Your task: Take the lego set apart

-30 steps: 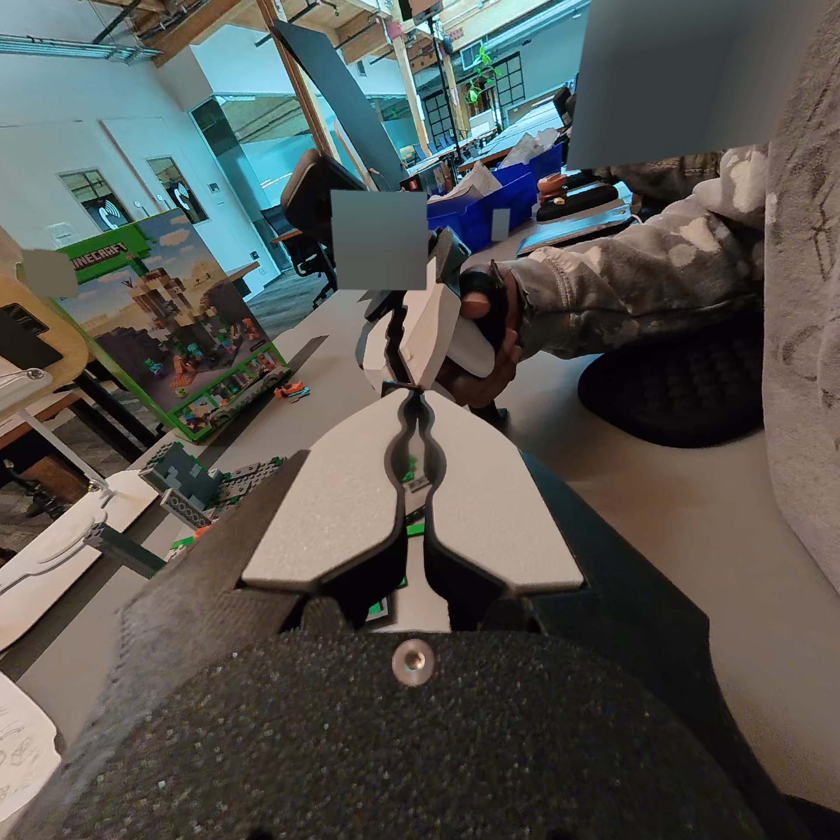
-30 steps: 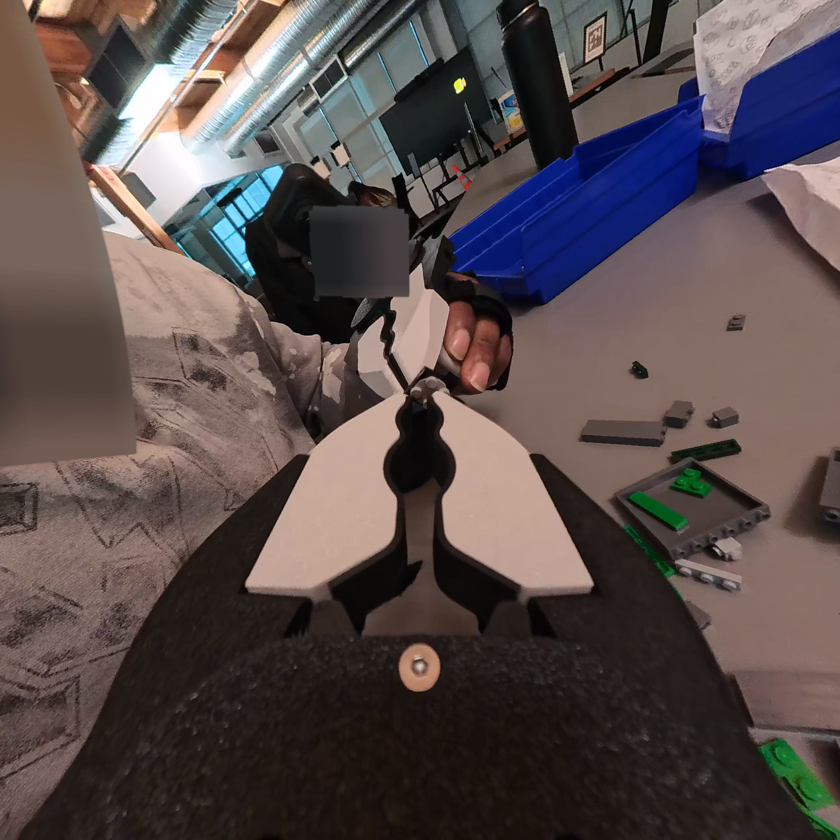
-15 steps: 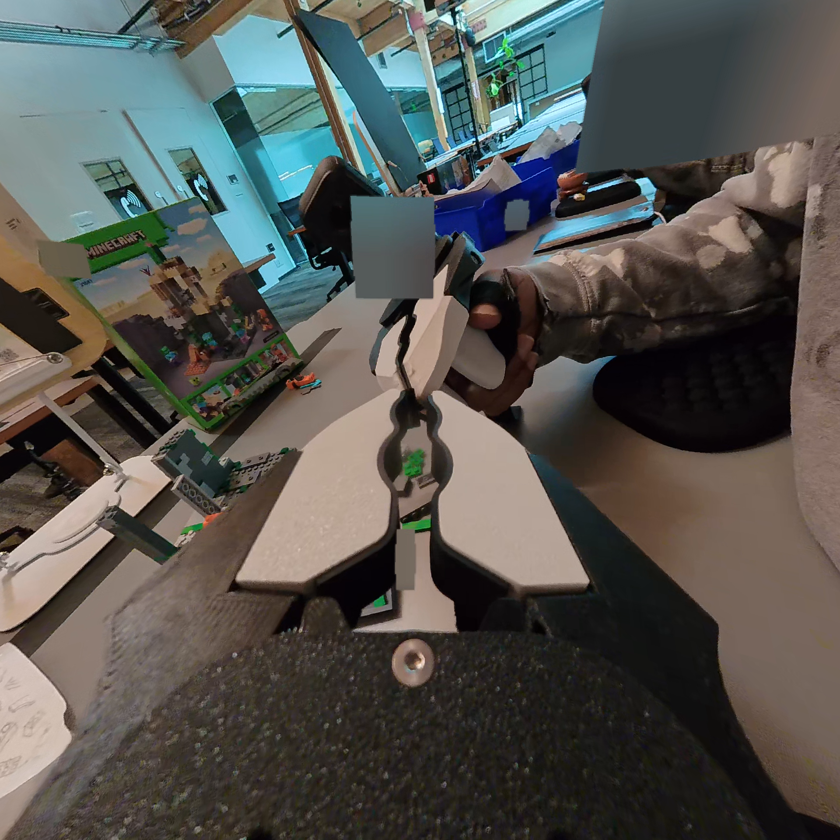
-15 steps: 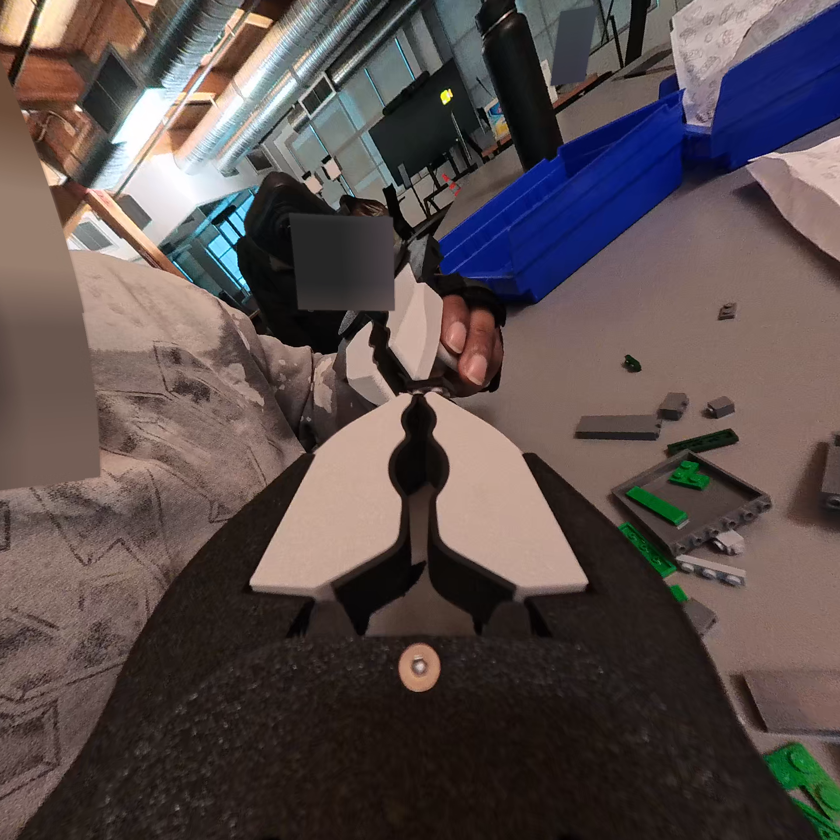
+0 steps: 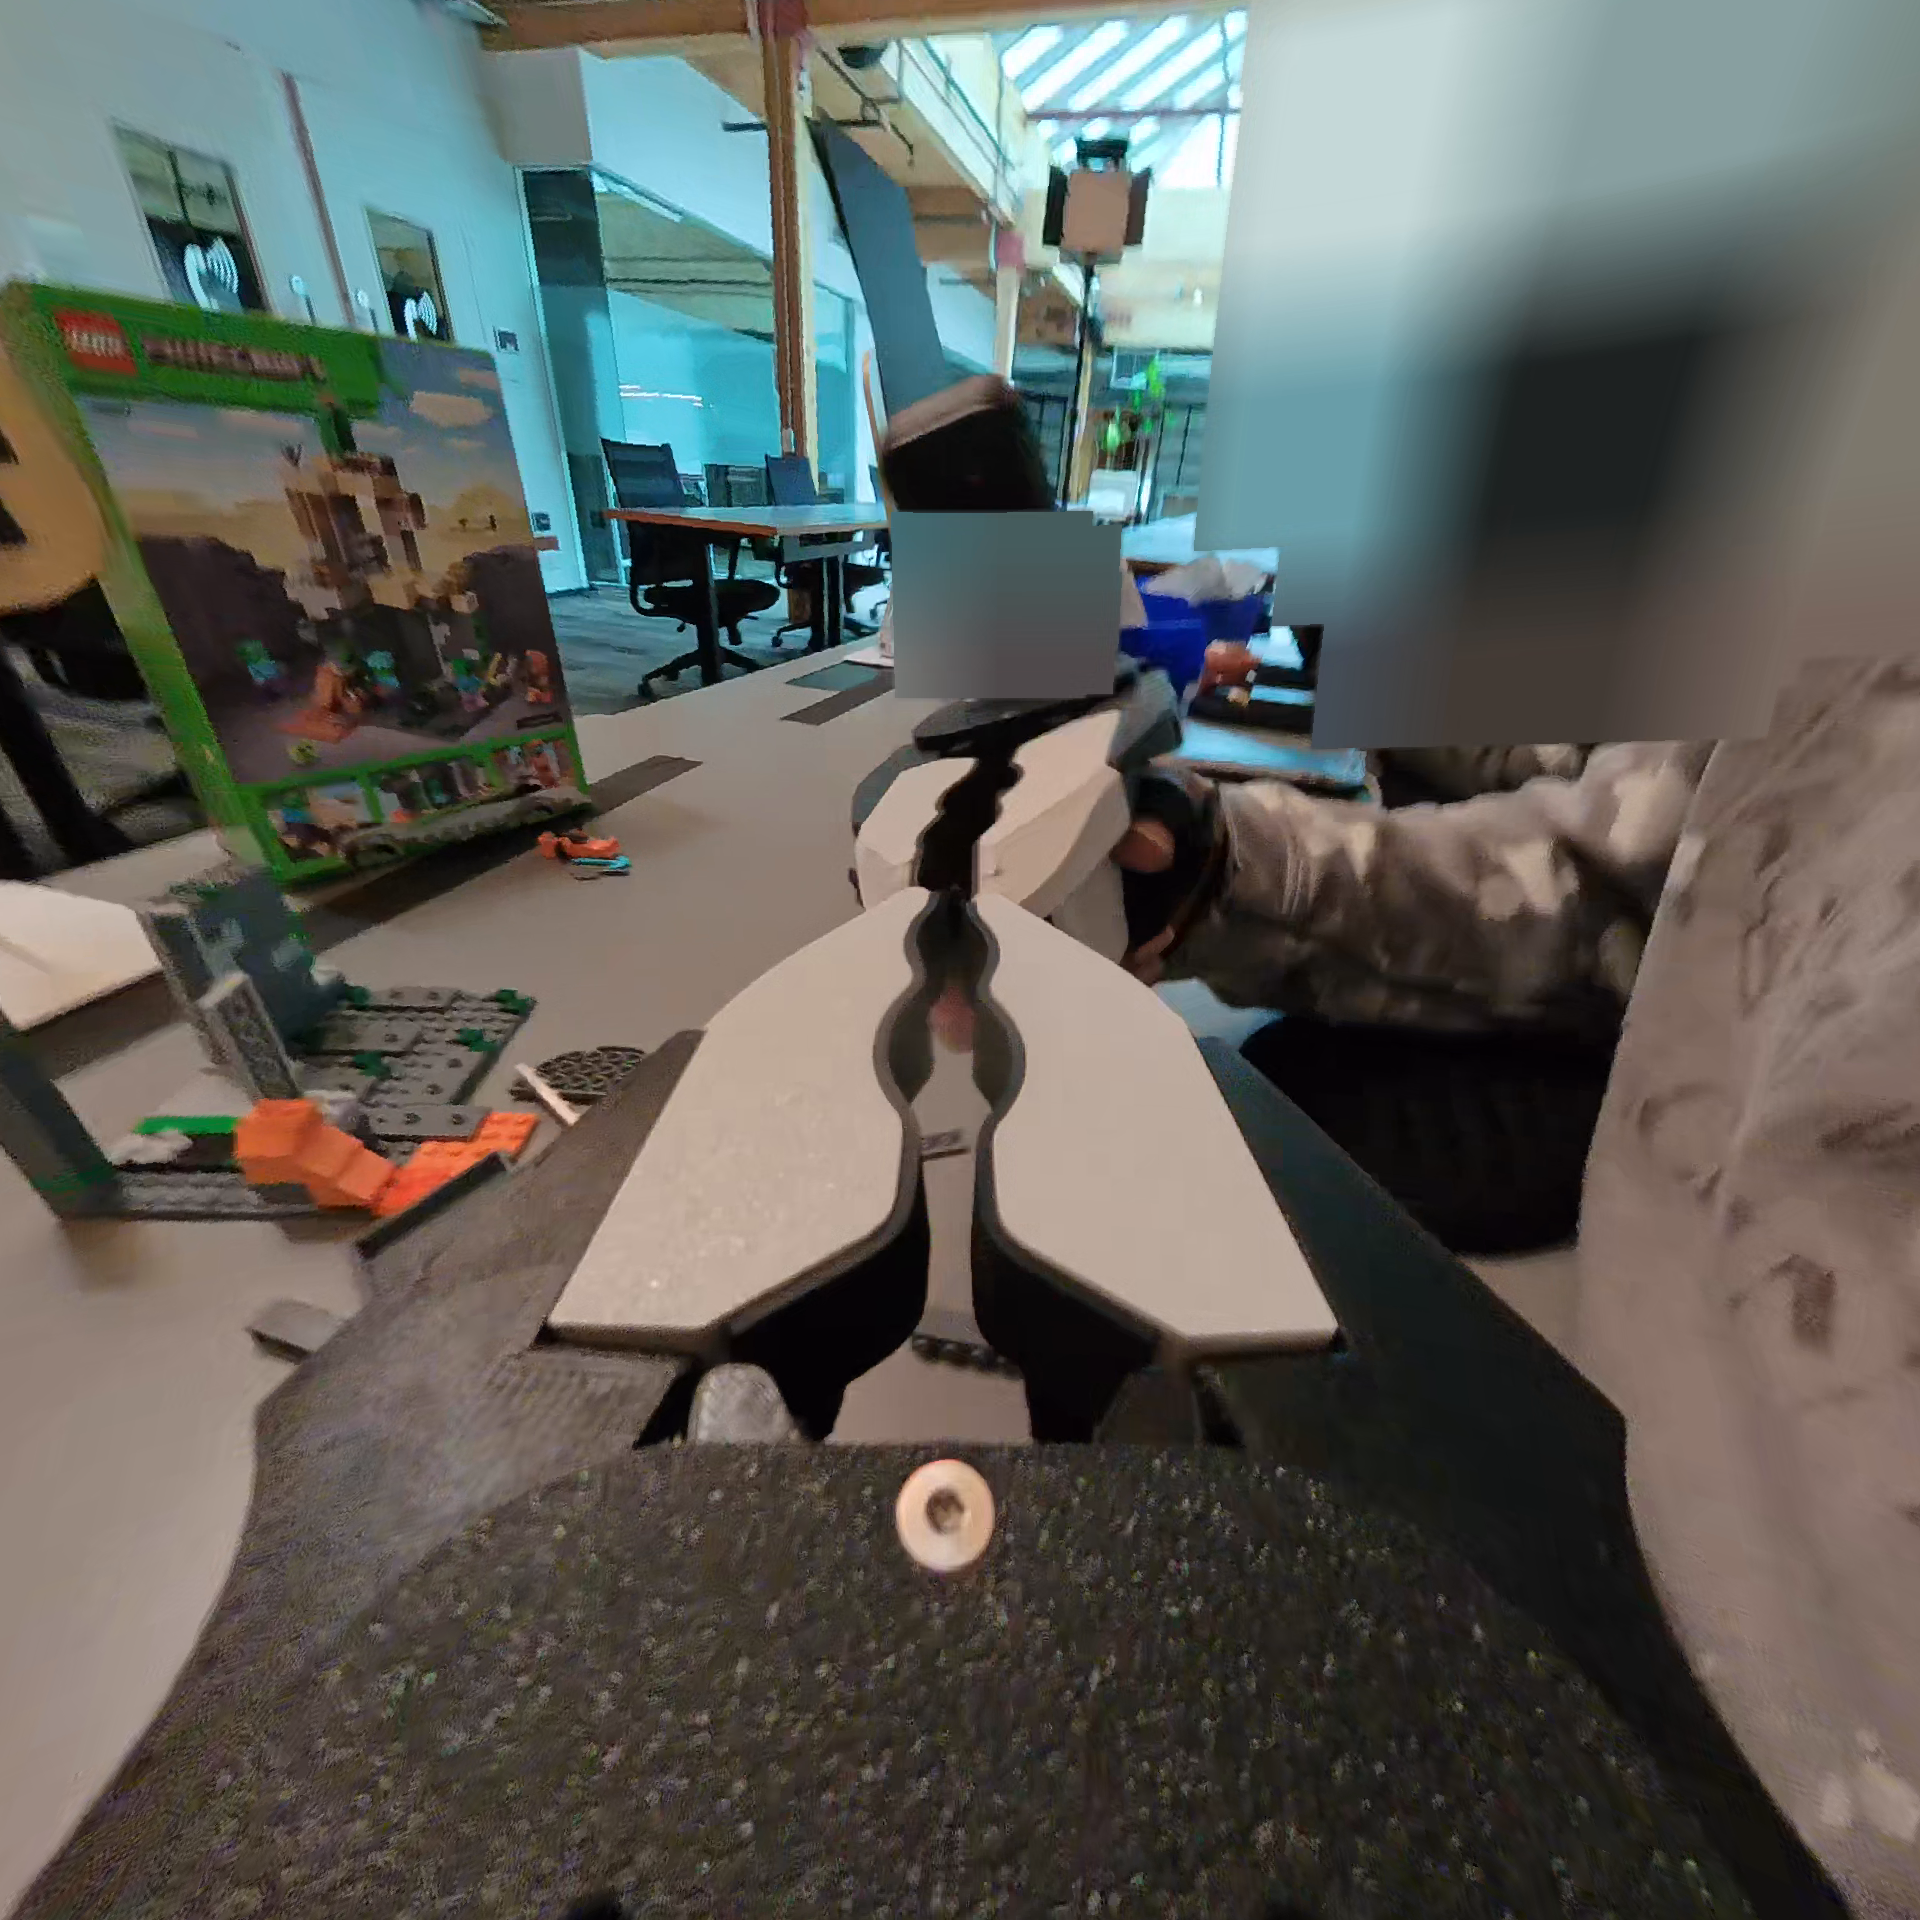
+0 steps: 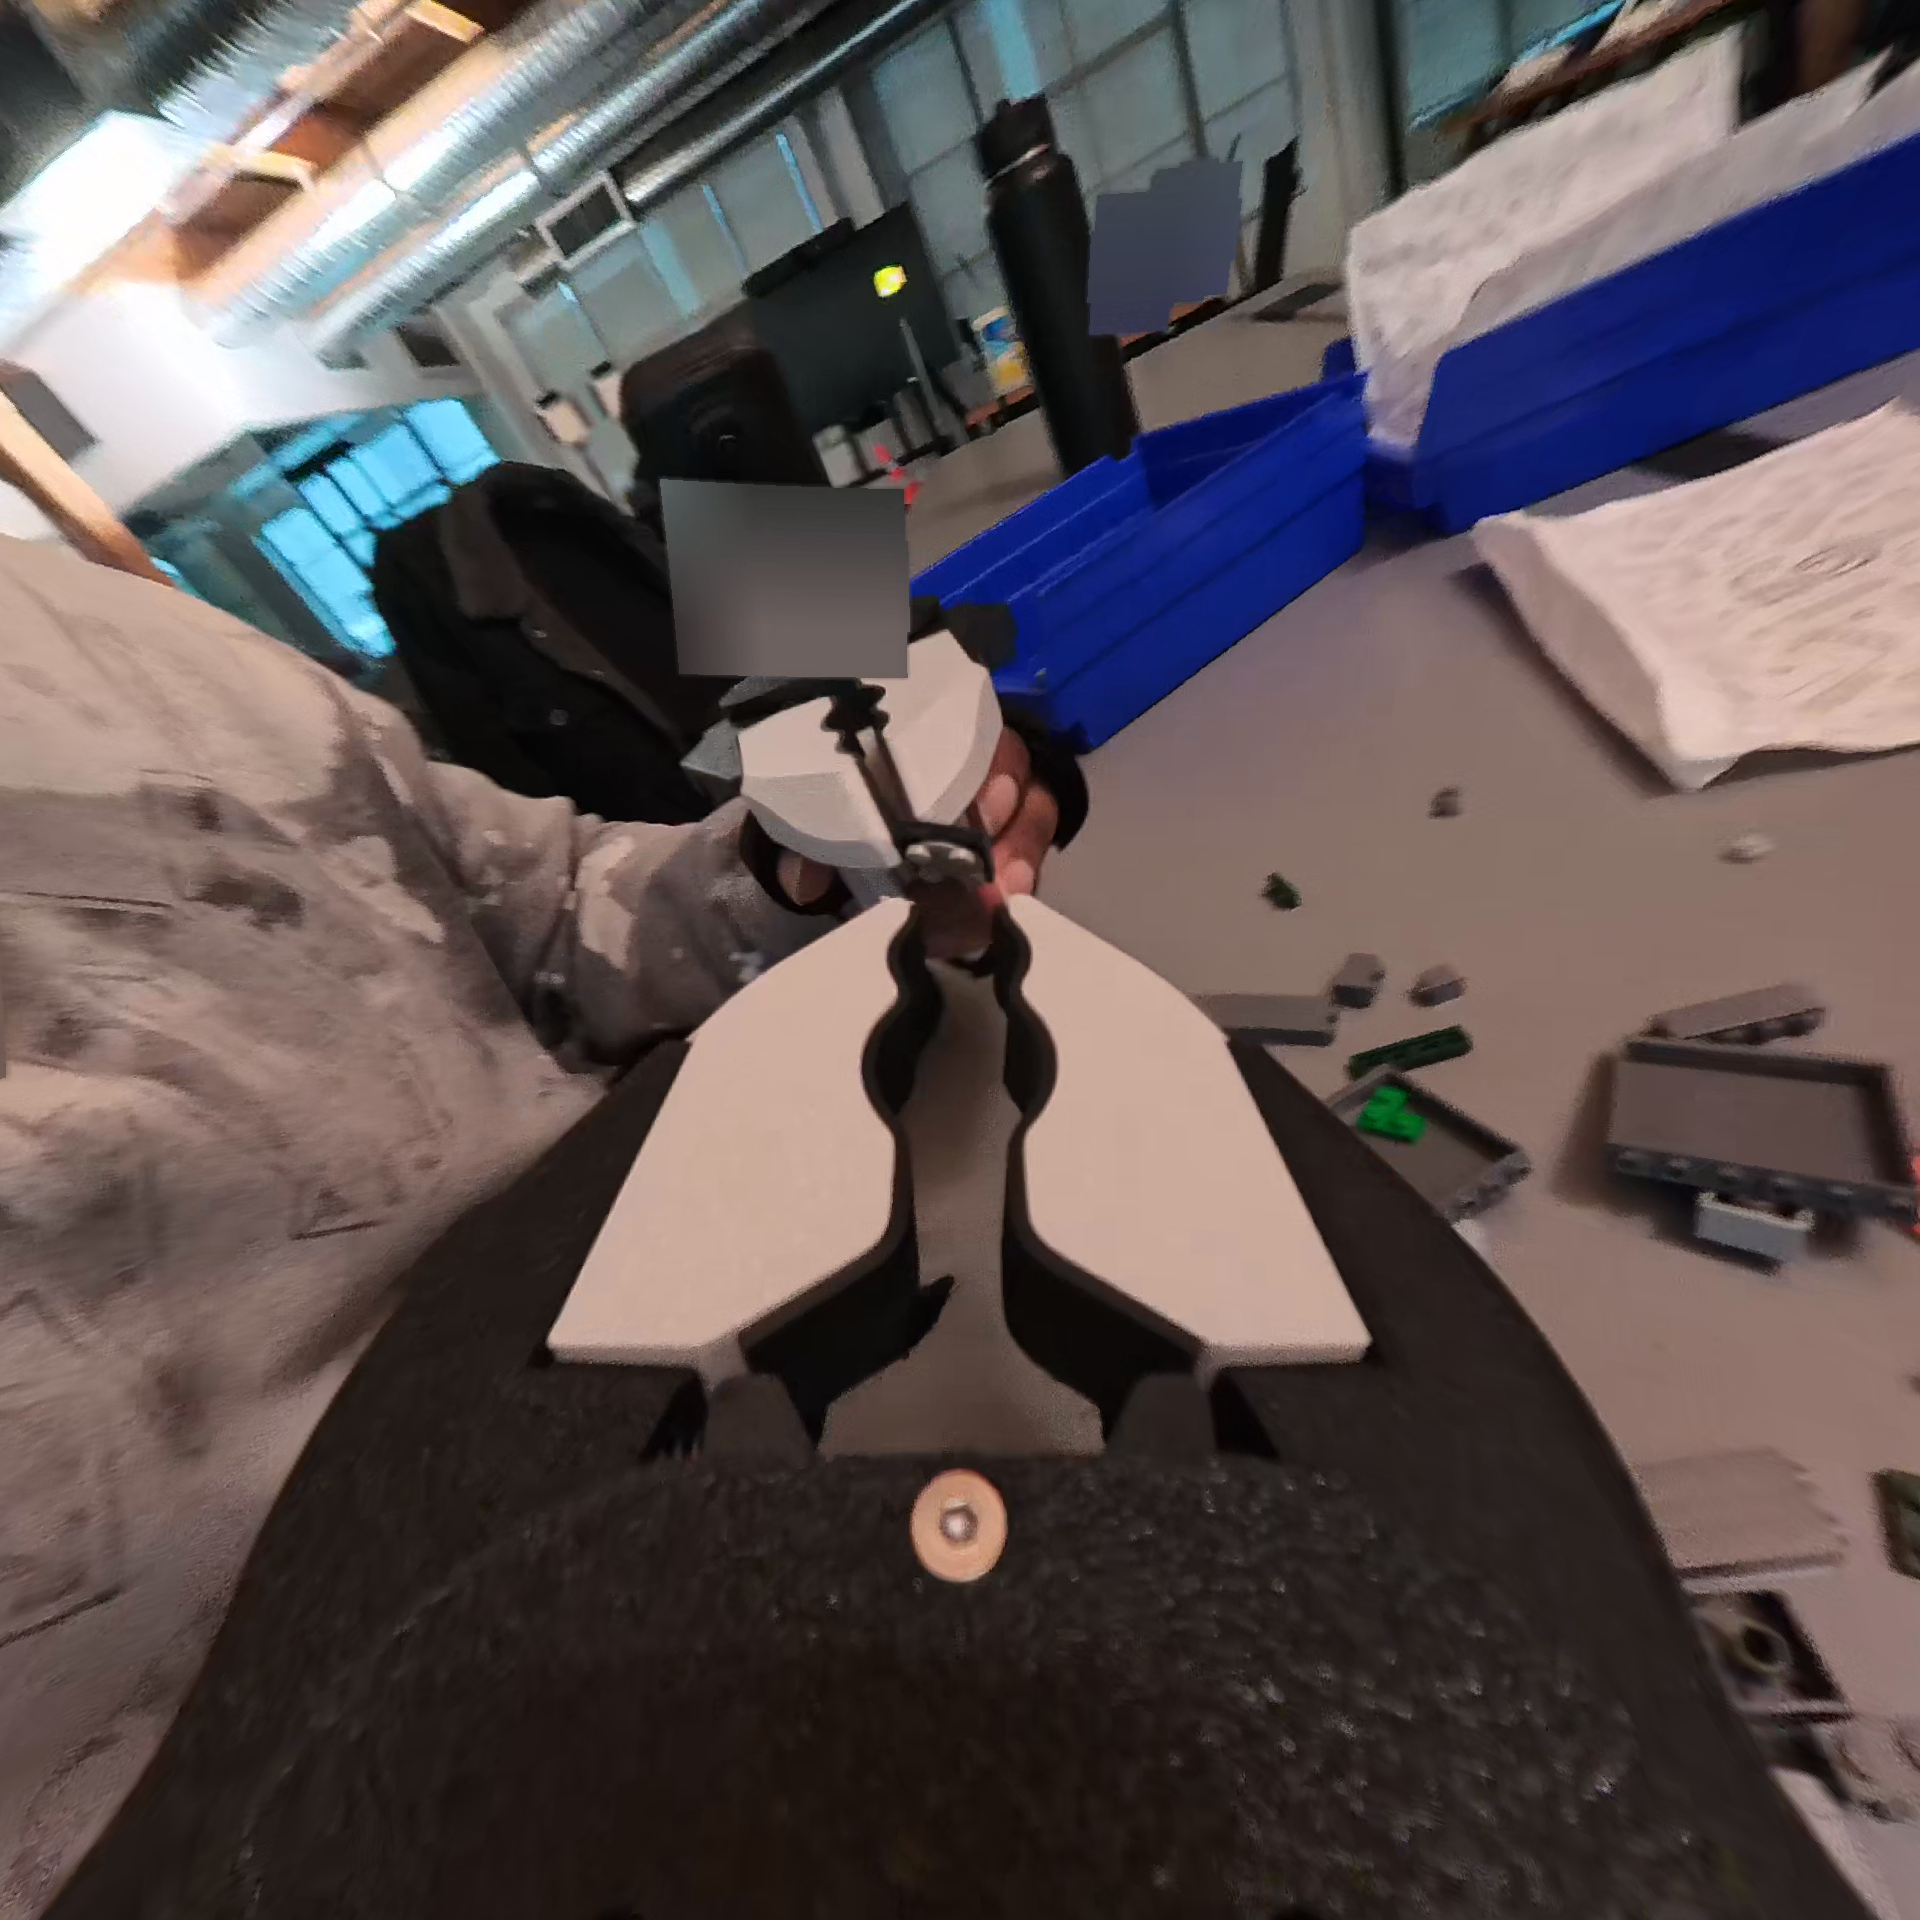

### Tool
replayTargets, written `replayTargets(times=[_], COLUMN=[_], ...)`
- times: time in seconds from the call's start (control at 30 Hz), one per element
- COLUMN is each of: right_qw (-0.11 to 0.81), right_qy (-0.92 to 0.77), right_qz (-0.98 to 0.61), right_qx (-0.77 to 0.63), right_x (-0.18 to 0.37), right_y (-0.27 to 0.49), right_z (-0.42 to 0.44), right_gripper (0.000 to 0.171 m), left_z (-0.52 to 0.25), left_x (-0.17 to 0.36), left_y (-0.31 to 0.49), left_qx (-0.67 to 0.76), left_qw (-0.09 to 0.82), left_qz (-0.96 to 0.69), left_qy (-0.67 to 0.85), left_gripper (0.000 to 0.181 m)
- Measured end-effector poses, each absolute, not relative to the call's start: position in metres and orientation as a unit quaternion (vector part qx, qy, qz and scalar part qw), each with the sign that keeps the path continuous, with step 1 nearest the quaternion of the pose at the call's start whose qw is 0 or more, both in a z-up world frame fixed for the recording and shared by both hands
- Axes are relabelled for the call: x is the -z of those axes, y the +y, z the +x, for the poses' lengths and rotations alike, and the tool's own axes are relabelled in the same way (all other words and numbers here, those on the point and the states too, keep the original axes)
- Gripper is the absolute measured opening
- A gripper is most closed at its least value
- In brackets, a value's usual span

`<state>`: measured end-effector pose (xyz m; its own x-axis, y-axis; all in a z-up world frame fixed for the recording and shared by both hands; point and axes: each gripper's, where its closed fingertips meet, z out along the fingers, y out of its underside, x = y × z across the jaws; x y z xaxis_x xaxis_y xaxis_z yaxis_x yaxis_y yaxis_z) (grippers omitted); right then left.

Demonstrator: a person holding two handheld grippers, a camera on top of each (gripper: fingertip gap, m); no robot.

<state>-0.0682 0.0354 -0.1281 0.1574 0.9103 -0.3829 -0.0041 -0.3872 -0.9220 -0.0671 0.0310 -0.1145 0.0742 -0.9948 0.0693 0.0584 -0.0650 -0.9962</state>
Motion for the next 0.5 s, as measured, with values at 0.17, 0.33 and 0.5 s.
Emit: replayTargets(times=[0.17, 0.33, 0.5], right_qw=[0.508, 0.544, 0.560], right_qy=[-0.385, -0.433, -0.429], right_qz=[-0.656, -0.670, -0.677], right_qx=[-0.404, -0.259, -0.208], right_x=[0.125, 0.140, 0.141], right_y=[0.048, 0.056, 0.064], right_z=[-0.068, -0.070, -0.068], right_gripper=[0.015, 0.021, 0.020], left_z=[-0.066, -0.064, -0.062], left_x=[0.116, 0.118, 0.125], left_y=[0.046, 0.054, 0.059], left_qx=[0.578, 0.632, 0.651], left_qw=[0.461, 0.407, 0.376], left_qz=[-0.565, -0.587, -0.605], left_qy=[0.366, 0.300, 0.264], left_gripper=[0.002, 0.002, 0.002])
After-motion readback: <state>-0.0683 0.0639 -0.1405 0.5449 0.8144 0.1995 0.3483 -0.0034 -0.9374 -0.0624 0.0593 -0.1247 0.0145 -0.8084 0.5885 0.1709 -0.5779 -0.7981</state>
